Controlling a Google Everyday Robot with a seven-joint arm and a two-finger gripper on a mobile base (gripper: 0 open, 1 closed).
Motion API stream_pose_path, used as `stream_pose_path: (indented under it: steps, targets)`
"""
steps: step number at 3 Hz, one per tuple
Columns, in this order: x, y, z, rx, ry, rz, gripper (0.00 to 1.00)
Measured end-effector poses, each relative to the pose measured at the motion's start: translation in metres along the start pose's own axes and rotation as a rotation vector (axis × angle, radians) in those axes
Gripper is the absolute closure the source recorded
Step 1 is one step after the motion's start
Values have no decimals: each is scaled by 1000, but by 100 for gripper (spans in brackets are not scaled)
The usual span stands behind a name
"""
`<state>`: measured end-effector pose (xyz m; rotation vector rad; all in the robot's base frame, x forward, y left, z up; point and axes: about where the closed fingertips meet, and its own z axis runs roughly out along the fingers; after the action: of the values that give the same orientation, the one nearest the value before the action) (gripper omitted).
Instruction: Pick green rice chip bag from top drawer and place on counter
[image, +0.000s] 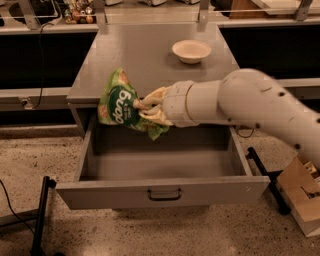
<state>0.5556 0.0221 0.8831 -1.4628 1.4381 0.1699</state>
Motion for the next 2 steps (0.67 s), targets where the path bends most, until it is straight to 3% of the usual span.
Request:
stream_pose_path:
  steps: [1,2]
  targets:
    - [1,-50,-32,15,19,-11,100]
    - [31,-91,-26,-45,24,178,100]
